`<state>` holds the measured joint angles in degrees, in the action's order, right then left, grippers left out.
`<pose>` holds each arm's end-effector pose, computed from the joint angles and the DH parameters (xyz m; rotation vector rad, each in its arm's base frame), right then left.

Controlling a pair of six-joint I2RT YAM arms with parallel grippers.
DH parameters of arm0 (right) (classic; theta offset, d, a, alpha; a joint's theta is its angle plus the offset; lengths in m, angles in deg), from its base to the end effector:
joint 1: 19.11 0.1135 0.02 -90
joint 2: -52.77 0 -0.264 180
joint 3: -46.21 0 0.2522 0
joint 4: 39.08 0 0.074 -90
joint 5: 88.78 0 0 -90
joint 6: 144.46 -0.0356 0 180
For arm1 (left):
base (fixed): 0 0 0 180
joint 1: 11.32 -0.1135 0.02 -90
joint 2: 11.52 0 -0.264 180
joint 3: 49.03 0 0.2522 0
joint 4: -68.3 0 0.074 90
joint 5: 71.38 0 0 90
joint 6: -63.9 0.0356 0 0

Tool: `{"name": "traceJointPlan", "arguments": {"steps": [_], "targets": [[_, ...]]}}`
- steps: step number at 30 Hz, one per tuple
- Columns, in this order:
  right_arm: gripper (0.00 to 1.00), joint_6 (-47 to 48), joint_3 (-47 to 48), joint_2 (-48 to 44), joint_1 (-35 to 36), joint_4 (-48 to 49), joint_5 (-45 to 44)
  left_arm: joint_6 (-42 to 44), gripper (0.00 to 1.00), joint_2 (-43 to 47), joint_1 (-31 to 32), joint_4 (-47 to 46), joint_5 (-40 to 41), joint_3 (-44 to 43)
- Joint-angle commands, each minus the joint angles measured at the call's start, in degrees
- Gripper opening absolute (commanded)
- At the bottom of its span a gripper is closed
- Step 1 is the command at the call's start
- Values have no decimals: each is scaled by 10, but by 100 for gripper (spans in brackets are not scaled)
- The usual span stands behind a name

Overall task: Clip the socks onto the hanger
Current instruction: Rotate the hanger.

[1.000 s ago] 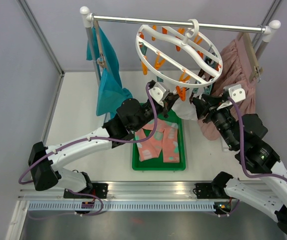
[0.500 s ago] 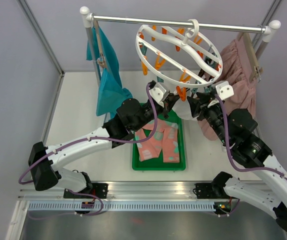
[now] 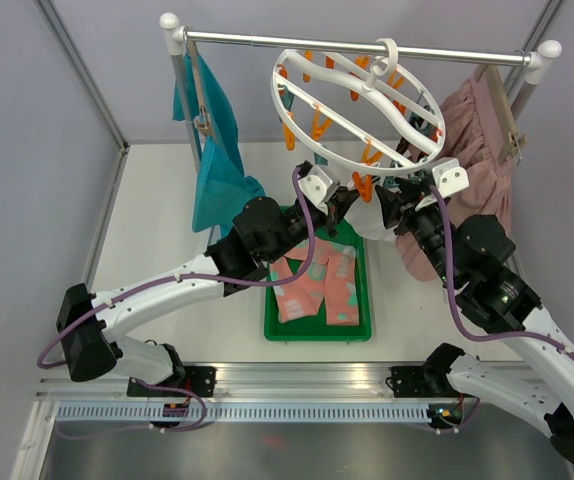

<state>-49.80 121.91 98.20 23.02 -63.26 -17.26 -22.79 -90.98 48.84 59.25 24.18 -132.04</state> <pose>0.1260 0.0988 0.4401 -0.3357 1.4382 0.2953 0.1673 -0.2847 0.4125 0.6600 1.2275 -0.7671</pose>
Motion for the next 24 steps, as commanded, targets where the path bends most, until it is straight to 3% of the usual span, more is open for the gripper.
{"name": "traceJointPlan", "arguments": {"steps": [1, 10, 20, 24], "targets": [[47, 8, 15, -3, -4, 29, -7, -6, 2, 4, -2, -19, -8, -13], [41, 3, 14, -4, -4, 40, -12, -8, 2, 6, -4, -21, -7, -9], [20, -10, 20, -3, -4, 39, -13, -10, 2, 5, -4, -23, -6, -4], [17, -16, 21, 0, -4, 37, -12, -10, 2, 5, -3, -23, -5, -3]]}}
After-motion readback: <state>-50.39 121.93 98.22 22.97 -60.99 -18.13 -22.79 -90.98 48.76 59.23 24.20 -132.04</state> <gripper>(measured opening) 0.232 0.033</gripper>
